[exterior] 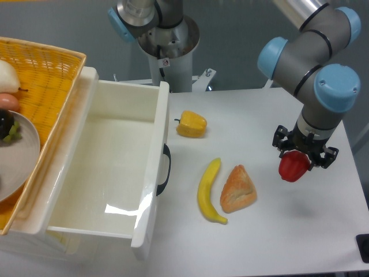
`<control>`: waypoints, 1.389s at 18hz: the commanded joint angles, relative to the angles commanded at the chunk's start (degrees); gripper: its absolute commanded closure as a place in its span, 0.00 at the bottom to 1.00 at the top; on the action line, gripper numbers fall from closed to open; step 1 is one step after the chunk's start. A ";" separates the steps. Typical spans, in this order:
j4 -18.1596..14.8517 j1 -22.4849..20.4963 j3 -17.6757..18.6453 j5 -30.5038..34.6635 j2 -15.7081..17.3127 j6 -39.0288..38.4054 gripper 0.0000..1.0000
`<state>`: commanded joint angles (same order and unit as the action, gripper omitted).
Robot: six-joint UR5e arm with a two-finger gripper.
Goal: Place the red pepper in the upper white drawer
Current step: 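Lift the held red pepper and carry it toward the open white drawer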
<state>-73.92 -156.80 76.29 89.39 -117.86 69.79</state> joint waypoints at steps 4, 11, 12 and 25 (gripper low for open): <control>-0.78 0.00 -0.26 -0.52 2.28 -0.44 0.75; -3.78 2.46 0.44 -7.20 7.99 -7.19 0.75; -3.87 2.72 0.44 -7.99 8.96 -8.34 0.75; -4.39 9.66 1.85 -12.92 17.49 -14.85 0.75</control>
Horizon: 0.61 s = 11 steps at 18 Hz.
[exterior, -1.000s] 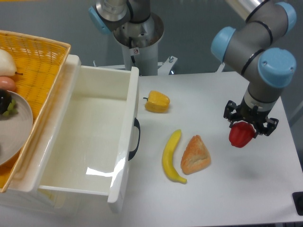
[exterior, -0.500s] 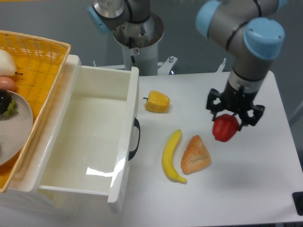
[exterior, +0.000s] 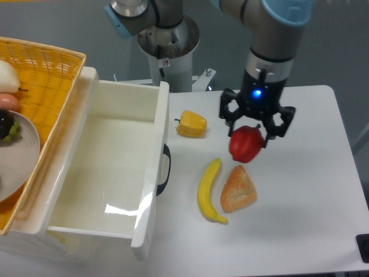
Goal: Place the red pepper in the upper white drawer
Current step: 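Lift the held red pepper and carry it toward the open white drawer, then move the gripper with the red pepper over the drawer interior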
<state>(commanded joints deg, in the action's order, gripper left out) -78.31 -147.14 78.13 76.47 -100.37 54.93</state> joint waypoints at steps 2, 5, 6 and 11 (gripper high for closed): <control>0.00 1.32 0.26 -1.22 1.14 -0.87 0.75; 0.09 3.69 0.79 -1.58 2.11 -1.14 0.75; 0.09 4.05 1.14 -1.67 2.11 -1.06 0.75; 0.53 8.53 2.20 -1.85 1.76 0.78 0.75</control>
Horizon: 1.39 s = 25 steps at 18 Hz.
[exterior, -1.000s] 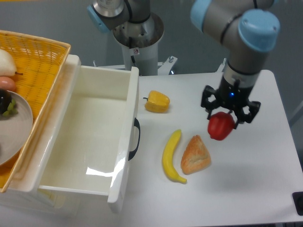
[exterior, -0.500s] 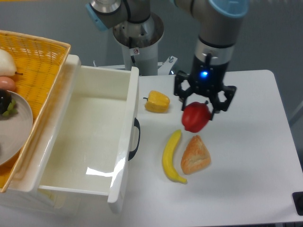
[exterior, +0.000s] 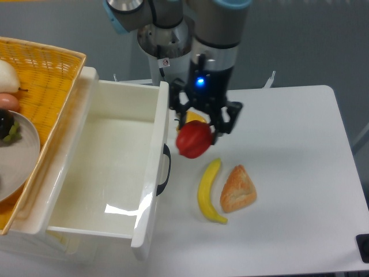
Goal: Place the red pepper in the upper white drawer
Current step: 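Move the gripper with the red pepper over the drawer interior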
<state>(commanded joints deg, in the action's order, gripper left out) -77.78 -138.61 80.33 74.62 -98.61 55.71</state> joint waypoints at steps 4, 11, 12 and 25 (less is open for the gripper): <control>-0.53 2.20 -0.09 0.00 -0.35 2.55 0.75; -2.46 5.54 0.35 0.26 -0.27 5.02 0.75; -2.46 5.63 0.52 0.26 -0.35 5.45 0.75; -1.85 9.94 2.02 0.26 -2.46 10.72 0.75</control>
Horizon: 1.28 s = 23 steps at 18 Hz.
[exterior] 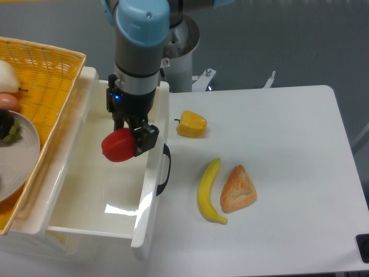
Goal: Place the red pepper in the upper white drawer
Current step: 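Move the gripper with the red pepper over the drawer interior, then lower the red pepper into the drawer and open the gripper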
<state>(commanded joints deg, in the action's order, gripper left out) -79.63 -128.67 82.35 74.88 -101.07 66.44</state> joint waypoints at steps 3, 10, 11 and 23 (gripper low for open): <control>-0.09 0.09 0.35 0.00 -0.53 1.15 0.74; 0.18 0.88 0.44 0.00 -2.55 2.55 0.74; 0.09 0.88 0.44 0.00 -2.55 3.51 0.74; 0.35 1.50 0.35 0.09 -4.75 3.70 0.74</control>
<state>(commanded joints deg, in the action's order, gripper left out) -79.28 -127.18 82.71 74.97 -105.82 70.14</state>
